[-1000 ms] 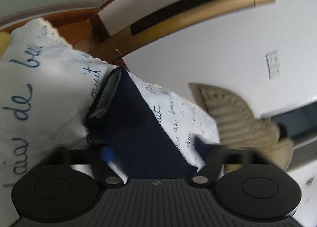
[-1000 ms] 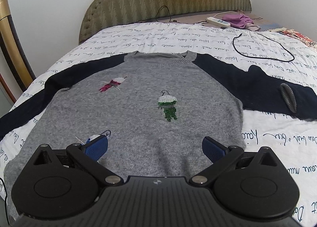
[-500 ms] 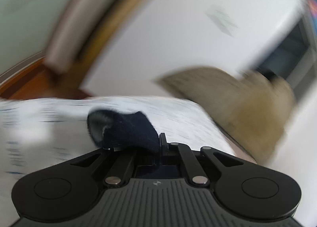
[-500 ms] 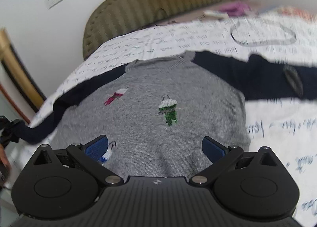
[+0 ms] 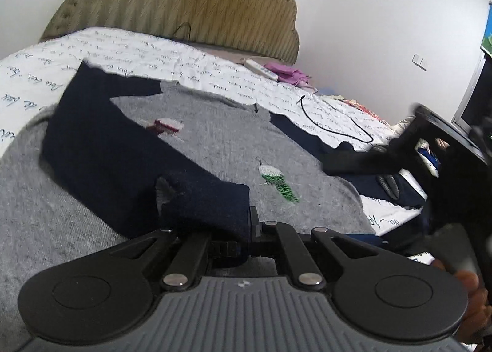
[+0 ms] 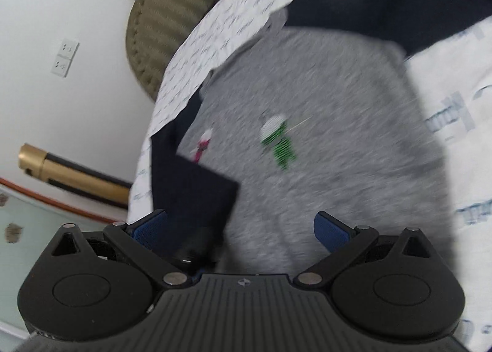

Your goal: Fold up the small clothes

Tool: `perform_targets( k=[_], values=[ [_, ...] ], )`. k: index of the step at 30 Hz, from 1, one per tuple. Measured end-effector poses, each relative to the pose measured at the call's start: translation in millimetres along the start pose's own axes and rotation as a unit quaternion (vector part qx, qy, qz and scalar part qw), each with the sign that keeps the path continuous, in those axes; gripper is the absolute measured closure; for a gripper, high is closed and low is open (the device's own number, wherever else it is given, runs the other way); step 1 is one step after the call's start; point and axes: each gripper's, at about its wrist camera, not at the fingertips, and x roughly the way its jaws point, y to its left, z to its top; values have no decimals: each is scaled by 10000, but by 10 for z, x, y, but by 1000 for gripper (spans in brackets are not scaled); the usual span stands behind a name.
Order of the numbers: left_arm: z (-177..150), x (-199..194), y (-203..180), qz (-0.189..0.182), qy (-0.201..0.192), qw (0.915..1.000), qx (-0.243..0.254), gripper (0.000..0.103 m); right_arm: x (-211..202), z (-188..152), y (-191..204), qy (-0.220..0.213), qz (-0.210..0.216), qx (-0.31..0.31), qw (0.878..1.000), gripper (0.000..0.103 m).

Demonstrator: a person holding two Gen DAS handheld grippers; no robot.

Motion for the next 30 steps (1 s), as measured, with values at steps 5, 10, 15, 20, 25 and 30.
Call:
perform_targets(
  k=[5,10,15,20,25,30],
  values=[
    [75,-127,-108,85,-305,9979,563,99,252,38,139,275,352,208,9988,7],
    [35,-54,-353,397,-140,9807,1911,99,481,149,246,616,373,453,9964,10],
    [-267,33,-782,664,39,9037,4230,99,430,157,244,769,463,375,9953,9],
    [-387,120,-816,486,327,8883,4556,98,334,72,73,850,715,670,9915,10],
    [-677,98,-964,695,341,8021,5921,95,315,30,63,862,755,684,9911,9],
    [-868,-8,-1050,693,-175,7530,6541,57,245,17,-35,799,984,876,9881,9]
  ],
)
